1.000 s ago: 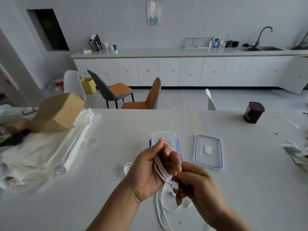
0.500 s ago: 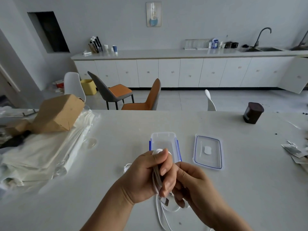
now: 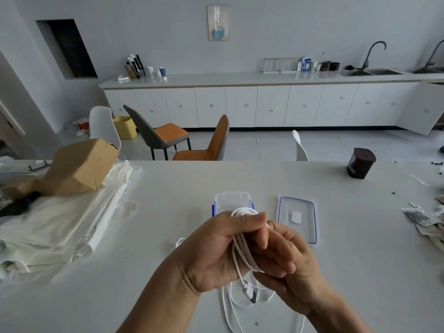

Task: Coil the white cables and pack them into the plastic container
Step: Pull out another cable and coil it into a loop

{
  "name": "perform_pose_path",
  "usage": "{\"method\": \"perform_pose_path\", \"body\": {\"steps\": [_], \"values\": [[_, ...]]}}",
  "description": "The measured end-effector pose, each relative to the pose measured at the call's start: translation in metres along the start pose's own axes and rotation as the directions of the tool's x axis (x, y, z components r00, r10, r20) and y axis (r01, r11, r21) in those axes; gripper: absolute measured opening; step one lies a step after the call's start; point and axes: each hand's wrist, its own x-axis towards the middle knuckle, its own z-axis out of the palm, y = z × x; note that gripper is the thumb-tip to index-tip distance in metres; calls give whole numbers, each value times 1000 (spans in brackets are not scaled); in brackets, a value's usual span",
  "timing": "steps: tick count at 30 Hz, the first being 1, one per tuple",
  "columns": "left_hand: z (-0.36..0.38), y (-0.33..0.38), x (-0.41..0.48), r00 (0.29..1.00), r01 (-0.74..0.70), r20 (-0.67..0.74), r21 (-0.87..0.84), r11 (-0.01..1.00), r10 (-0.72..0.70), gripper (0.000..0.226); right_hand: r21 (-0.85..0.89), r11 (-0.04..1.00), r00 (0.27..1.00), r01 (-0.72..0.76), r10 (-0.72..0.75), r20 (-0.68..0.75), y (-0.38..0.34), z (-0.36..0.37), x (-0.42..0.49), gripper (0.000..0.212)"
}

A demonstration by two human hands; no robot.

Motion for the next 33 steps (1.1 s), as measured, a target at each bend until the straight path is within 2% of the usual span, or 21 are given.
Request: {"method": "perform_pose_path", "body": {"steps": [3, 6, 9, 13, 16, 19, 20, 22, 24, 25, 28, 31, 33], "values": [[18, 2, 1, 978, -6, -207, 85, 996, 24, 40, -5, 1000, 999, 7, -7, 32, -3, -1, 3, 44], [23, 1, 4, 937, -42, -326, 248, 968, 124, 50, -218, 976, 999, 26, -20, 31, -9, -5, 5, 27], [14, 3, 2, 933, -15, -336, 314, 949, 126, 59, -484, 870, 995, 89, -60, 76, -17, -10, 7, 15], [0, 6, -2, 978, 51, -210, 261, 964, 5, 63, -644, 760, 996, 91, -65, 64, -14, -13, 8, 10], [-4, 3, -1, 989, 77, -141, 161, 984, -55, 64, -613, 787, 997, 71, -40, 63, -12, -18, 7, 10], [-2, 3, 1, 991, 52, -127, 132, 990, -35, 56, -570, 818, 996, 78, -45, 72, -16, -21, 7, 9], [2, 5, 2, 987, 49, -159, 154, 987, -24, 51, -563, 823, 997, 80, -53, 64, -17, -22, 8, 11], [10, 9, 4, 949, 39, -313, 213, 976, 31, 41, -543, 836, 997, 79, -73, 33, -20, -22, 10, 12], [10, 12, 3, 865, 13, -483, 290, 957, 135, 32, -478, 875, 995, 75, -97, -21, -27, -21, 10, 9], [8, 15, 2, 834, 13, -525, 328, 944, 171, 30, -444, 894, 995, 59, -88, -46, -32, -22, 11, 11], [3, 20, -2, 829, 72, -538, 372, 926, 152, 29, -441, 896, 998, -40, 13, -63, -36, -27, 14, 14], [0, 15, -2, 849, 93, -520, 327, 940, 96, 27, -440, 890, 992, -122, 97, -78, -31, -33, 17, 27], [-4, 11, -2, 852, 102, -520, 283, 954, 63, 29, -441, 885, 989, -148, 120, -91, -28, -37, 18, 26]]}}
